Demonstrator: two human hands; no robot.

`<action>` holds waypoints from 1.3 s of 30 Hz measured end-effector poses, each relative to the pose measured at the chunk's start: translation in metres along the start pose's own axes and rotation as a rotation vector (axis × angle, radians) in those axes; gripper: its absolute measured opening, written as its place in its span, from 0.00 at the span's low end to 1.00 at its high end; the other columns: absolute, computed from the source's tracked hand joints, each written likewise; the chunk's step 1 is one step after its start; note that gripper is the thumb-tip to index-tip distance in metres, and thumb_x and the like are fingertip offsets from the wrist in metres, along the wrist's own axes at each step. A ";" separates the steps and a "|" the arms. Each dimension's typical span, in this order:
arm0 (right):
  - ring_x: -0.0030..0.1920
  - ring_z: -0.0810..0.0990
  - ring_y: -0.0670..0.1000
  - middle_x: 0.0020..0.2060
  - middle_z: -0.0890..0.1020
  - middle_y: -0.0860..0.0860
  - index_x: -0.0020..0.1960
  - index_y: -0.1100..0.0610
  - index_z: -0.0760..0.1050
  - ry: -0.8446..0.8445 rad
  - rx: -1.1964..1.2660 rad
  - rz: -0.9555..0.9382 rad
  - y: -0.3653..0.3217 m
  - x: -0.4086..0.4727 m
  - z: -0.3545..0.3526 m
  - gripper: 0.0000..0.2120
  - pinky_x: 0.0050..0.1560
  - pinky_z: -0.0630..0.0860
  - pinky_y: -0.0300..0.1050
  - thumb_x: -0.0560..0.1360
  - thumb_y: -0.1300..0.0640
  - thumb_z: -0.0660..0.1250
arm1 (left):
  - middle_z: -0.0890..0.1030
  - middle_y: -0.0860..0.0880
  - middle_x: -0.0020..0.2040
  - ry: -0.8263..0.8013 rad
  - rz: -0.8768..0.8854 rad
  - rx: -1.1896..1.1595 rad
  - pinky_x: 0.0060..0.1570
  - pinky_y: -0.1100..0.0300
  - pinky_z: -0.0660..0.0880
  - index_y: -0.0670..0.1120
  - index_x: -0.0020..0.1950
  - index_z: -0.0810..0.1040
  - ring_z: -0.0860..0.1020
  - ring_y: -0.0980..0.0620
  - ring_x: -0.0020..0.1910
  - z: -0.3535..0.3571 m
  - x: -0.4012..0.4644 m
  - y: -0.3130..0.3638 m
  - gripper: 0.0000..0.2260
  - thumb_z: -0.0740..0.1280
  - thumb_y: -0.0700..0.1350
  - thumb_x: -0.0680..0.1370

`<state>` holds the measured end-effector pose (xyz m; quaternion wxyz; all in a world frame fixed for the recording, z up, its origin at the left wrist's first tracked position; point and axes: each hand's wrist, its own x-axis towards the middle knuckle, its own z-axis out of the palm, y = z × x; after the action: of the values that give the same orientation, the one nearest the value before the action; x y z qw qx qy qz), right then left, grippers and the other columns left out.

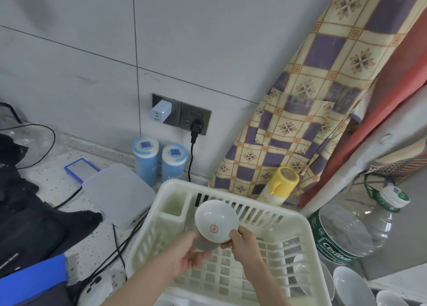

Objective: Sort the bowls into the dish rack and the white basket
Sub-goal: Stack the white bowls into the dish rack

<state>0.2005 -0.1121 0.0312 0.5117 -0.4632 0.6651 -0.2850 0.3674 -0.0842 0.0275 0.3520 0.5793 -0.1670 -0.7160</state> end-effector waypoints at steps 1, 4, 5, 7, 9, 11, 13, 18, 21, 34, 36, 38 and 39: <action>0.23 0.75 0.40 0.28 0.83 0.50 0.49 0.55 0.78 -0.002 -0.017 0.003 0.001 0.001 0.002 0.12 0.23 0.65 0.30 0.77 0.63 0.56 | 0.85 0.42 0.34 0.011 0.003 -0.013 0.27 0.60 0.70 0.42 0.50 0.74 0.84 0.47 0.30 -0.002 -0.002 0.001 0.02 0.61 0.38 0.80; 0.22 0.72 0.39 0.26 0.82 0.49 0.51 0.53 0.78 -0.002 -0.083 0.020 0.004 0.004 0.007 0.12 0.24 0.65 0.32 0.77 0.61 0.56 | 0.80 0.36 0.47 0.060 -0.021 -0.072 0.23 0.60 0.68 0.40 0.56 0.72 0.83 0.46 0.28 -0.009 -0.001 0.000 0.06 0.60 0.42 0.82; 0.22 0.72 0.39 0.25 0.82 0.48 0.51 0.52 0.77 -0.002 -0.102 0.024 0.005 0.004 0.008 0.12 0.25 0.65 0.33 0.77 0.61 0.56 | 0.80 0.36 0.48 0.064 -0.031 -0.079 0.24 0.60 0.67 0.40 0.58 0.72 0.83 0.46 0.28 -0.010 0.000 -0.001 0.08 0.60 0.43 0.82; 0.21 0.69 0.40 0.25 0.81 0.49 0.50 0.53 0.77 -0.005 -0.116 0.043 0.007 0.004 0.010 0.12 0.24 0.64 0.34 0.77 0.61 0.56 | 0.82 0.36 0.50 0.046 -0.043 -0.061 0.24 0.61 0.66 0.40 0.61 0.73 0.81 0.47 0.31 -0.011 0.004 -0.004 0.11 0.61 0.44 0.82; 0.21 0.67 0.44 0.25 0.81 0.50 0.48 0.56 0.77 -0.013 -0.100 0.078 0.008 0.004 0.012 0.11 0.23 0.63 0.36 0.76 0.62 0.56 | 0.82 0.37 0.52 0.036 -0.050 -0.063 0.22 0.61 0.66 0.40 0.61 0.74 0.80 0.48 0.33 -0.012 0.006 -0.006 0.12 0.60 0.44 0.82; 0.21 0.66 0.46 0.26 0.80 0.52 0.49 0.59 0.77 -0.022 -0.078 0.106 0.009 0.004 0.014 0.11 0.22 0.62 0.37 0.76 0.64 0.56 | 0.82 0.37 0.52 0.037 -0.053 -0.077 0.24 0.61 0.66 0.40 0.61 0.74 0.79 0.47 0.34 -0.013 0.007 -0.006 0.12 0.60 0.45 0.82; 0.21 0.66 0.46 0.27 0.81 0.54 0.52 0.60 0.77 -0.036 -0.069 0.111 0.009 0.003 0.017 0.11 0.22 0.62 0.37 0.76 0.63 0.57 | 0.80 0.38 0.47 0.052 -0.065 -0.097 0.26 0.60 0.64 0.40 0.60 0.74 0.79 0.46 0.34 -0.013 0.007 -0.005 0.12 0.60 0.46 0.82; 0.22 0.68 0.45 0.30 0.82 0.54 0.60 0.59 0.74 -0.043 -0.093 0.089 0.013 0.003 0.019 0.12 0.22 0.63 0.36 0.78 0.59 0.59 | 0.77 0.38 0.50 0.064 -0.093 -0.134 0.28 0.59 0.62 0.39 0.62 0.73 0.78 0.45 0.33 -0.013 0.007 -0.003 0.13 0.61 0.46 0.81; 0.24 0.68 0.47 0.31 0.83 0.52 0.65 0.54 0.69 -0.029 -0.108 0.101 0.017 0.003 0.019 0.15 0.21 0.63 0.35 0.79 0.56 0.60 | 0.79 0.37 0.52 0.070 -0.098 -0.127 0.29 0.59 0.63 0.39 0.61 0.73 0.79 0.45 0.33 -0.013 0.006 -0.003 0.12 0.62 0.45 0.81; 0.24 0.74 0.45 0.34 0.85 0.50 0.65 0.52 0.70 0.026 0.040 0.154 0.029 0.008 0.033 0.16 0.24 0.66 0.36 0.79 0.50 0.62 | 0.82 0.38 0.52 0.055 -0.051 -0.193 0.29 0.59 0.64 0.40 0.58 0.74 0.83 0.46 0.34 -0.008 -0.001 0.004 0.09 0.60 0.42 0.81; 0.24 0.74 0.45 0.35 0.86 0.50 0.66 0.52 0.69 0.031 0.053 0.175 0.028 0.006 0.035 0.17 0.24 0.66 0.36 0.79 0.48 0.62 | 0.82 0.37 0.54 0.054 -0.044 -0.221 0.28 0.59 0.65 0.40 0.58 0.73 0.83 0.46 0.34 -0.009 -0.001 0.005 0.09 0.60 0.41 0.81; 0.24 0.74 0.46 0.38 0.86 0.52 0.68 0.52 0.68 0.024 0.089 0.208 0.025 0.002 0.035 0.19 0.23 0.64 0.36 0.80 0.47 0.60 | 0.82 0.36 0.55 0.045 -0.043 -0.247 0.25 0.59 0.68 0.39 0.58 0.73 0.84 0.46 0.34 -0.010 -0.002 0.005 0.08 0.60 0.41 0.80; 0.24 0.74 0.46 0.40 0.86 0.53 0.69 0.53 0.67 0.010 0.113 0.222 0.023 0.000 0.034 0.20 0.22 0.62 0.36 0.80 0.46 0.59 | 0.82 0.36 0.54 0.039 -0.043 -0.263 0.23 0.60 0.70 0.39 0.57 0.73 0.84 0.46 0.34 -0.010 -0.004 0.006 0.08 0.61 0.40 0.80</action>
<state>0.2252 -0.0989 0.0006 0.5621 -0.3558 0.6978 -0.2656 0.3789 -0.0840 0.0321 0.4125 0.5455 -0.0524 -0.7277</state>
